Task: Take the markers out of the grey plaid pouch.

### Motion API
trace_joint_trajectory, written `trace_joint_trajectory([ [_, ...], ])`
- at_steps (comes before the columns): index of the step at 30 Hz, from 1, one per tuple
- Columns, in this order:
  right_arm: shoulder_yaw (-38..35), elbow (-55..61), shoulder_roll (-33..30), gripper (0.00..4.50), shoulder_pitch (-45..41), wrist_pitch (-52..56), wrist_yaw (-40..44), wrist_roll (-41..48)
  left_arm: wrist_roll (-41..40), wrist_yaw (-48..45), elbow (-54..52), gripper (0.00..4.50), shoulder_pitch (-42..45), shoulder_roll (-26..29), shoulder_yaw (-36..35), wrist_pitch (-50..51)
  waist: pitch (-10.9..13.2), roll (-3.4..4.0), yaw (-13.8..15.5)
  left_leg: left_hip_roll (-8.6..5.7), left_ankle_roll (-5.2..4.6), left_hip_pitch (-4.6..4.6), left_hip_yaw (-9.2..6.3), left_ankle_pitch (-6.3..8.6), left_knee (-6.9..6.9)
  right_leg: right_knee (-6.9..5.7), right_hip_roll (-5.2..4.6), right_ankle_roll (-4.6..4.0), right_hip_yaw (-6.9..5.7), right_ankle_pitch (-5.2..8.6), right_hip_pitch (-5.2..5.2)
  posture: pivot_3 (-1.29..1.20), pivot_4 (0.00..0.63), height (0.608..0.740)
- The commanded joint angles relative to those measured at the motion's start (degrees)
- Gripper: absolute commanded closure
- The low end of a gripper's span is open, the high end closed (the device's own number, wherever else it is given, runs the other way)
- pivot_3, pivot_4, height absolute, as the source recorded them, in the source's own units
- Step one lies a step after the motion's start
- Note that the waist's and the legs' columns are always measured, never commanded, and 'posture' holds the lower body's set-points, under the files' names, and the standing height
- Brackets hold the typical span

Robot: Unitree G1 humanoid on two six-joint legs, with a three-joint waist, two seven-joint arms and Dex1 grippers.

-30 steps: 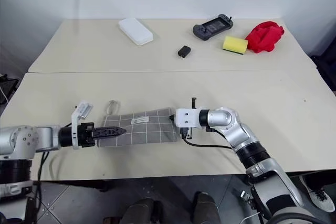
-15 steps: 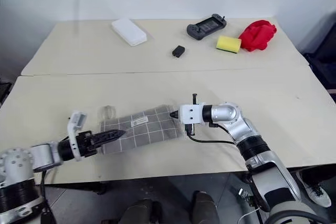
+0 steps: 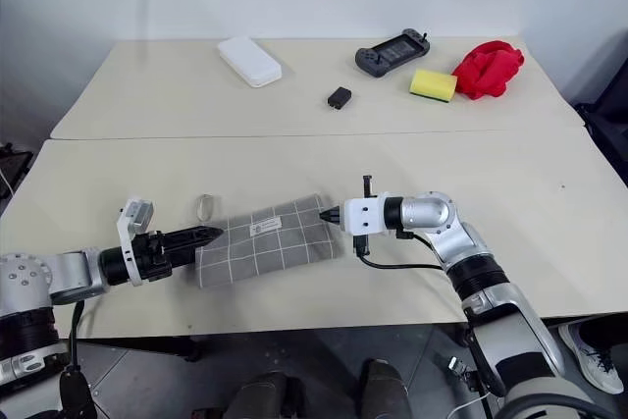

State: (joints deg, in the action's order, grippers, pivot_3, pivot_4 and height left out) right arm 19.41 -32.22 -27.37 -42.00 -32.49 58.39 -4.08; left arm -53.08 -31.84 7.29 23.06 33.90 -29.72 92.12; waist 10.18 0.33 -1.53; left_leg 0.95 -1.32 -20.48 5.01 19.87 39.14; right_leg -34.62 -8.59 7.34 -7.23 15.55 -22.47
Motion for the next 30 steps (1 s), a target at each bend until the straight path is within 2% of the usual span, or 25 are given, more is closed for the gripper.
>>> trace_joint_trajectory([
  [1,-1.72,1.44,-0.54,4.5,0.33,-0.37,-0.44,0.91,0.09,2.14,1.3,0.37,-1.31,-0.59,2.95,0.38,0.0,0.0,-0.03,0.0,0.0,0.01,0.01,0.0,0.0,0.0,0.0,0.0,0.02,0.0,0.0,0.0,0.15,0.74],
  [7,-1.78,1.49,-0.38,4.5,0.46,-0.08,-0.94,0.81,-2.72,3.33,1.84,1.86,-1.86,-1.64,3.02,0.38,0.0,0.0,-0.1,0.01,0.01,0.01,0.04,0.01,-0.03,0.01,0.01,0.0,0.04,0.0,-0.03,0.0,0.15,0.74],
  [14,-1.97,2.62,-0.33,4.5,1.09,0.56,-0.96,1.49,-3.72,5.04,2.45,3.86,-0.93,-3.16,1.93,0.38,0.01,0.0,-0.03,0.02,0.01,0.02,0.06,0.01,-0.04,0.01,0.01,0.0,0.05,0.0,-0.04,0.0,0.15,0.74],
  [16,-2.94,5.23,-1.33,4.5,2.54,2.01,0.77,4.1,-4.31,4.69,1.58,4.45,-0.82,-4.03,1.08,0.38,0.01,0.0,0.12,0.02,0.01,0.03,0.06,0.0,-0.03,0.0,0.01,0.0,0.05,0.0,-0.02,0.0,0.15,0.74],
  [19,-5.23,8.55,-2.53,4.5,4.38,4.63,1.87,7.48,-4.25,4.64,-0.02,4.45,-0.49,-5.7,-0.57,-1.88,0.01,0.0,0.38,-0.02,0.01,0.04,0.05,0.0,-0.03,-0.01,-0.04,0.0,0.06,0.0,-0.01,0.0,0.15,0.74],
  [21,-8.1,13.68,-3.66,4.5,6.74,12.77,5.01,15.16,-3.3,0.17,-4.19,4.45,-1.25,-6.05,0.66,-11.08,0.03,-0.02,0.51,-0.02,0.0,0.02,0.05,0.0,-0.03,0.02,-0.04,0.01,0.06,0.0,-0.02,0.0,0.15,0.74],
  [23,-12.73,19.65,-7.18,4.1,9.79,24.74,8.43,24.71,-0.55,-7.7,-9.3,4.5,-1.24,-5.98,1.75,-25.21,0.12,-0.16,0.8,0.02,0.01,-0.03,0.04,0.01,-0.03,0.05,-0.01,0.0,0.03,0.0,-0.04,0.0,0.15,0.74],
  [25,-16.75,21.7,-10.04,3.59,11.44,30.62,8.54,28.46,2.87,-13.21,-12.47,4.5,-0.78,-6.07,3.45,-36.93,0.16,-0.23,1.08,0.08,0.03,-0.21,0.01,0.02,0.0,0.13,0.03,-0.01,-0.02,-0.01,-0.16,0.0,0.15,0.74],
  [29,-21.35,21.63,-14.02,2.29,13.46,36.28,9.41,30.78,13.45,-16.97,-13.44,4.5,1.07,-7.12,10.05,-57.2,0.16,-0.23,1.41,0.06,0.02,-0.27,0.14,0.06,-0.05,0.32,0.03,-0.01,-0.06,-0.02,-0.21,0.0,0.15,0.74],
  [30,-23.27,19.75,-15.3,1.98,13.52,38.0,8.98,31.2,21.16,-18.23,-12.59,4.5,1.53,-6.73,15.14,-67.76,0.16,-0.23,1.44,0.05,0.01,-0.28,0.16,0.06,-0.05,0.32,0.04,0.0,-0.07,-0.02,-0.21,0.0,0.15,0.74],
])
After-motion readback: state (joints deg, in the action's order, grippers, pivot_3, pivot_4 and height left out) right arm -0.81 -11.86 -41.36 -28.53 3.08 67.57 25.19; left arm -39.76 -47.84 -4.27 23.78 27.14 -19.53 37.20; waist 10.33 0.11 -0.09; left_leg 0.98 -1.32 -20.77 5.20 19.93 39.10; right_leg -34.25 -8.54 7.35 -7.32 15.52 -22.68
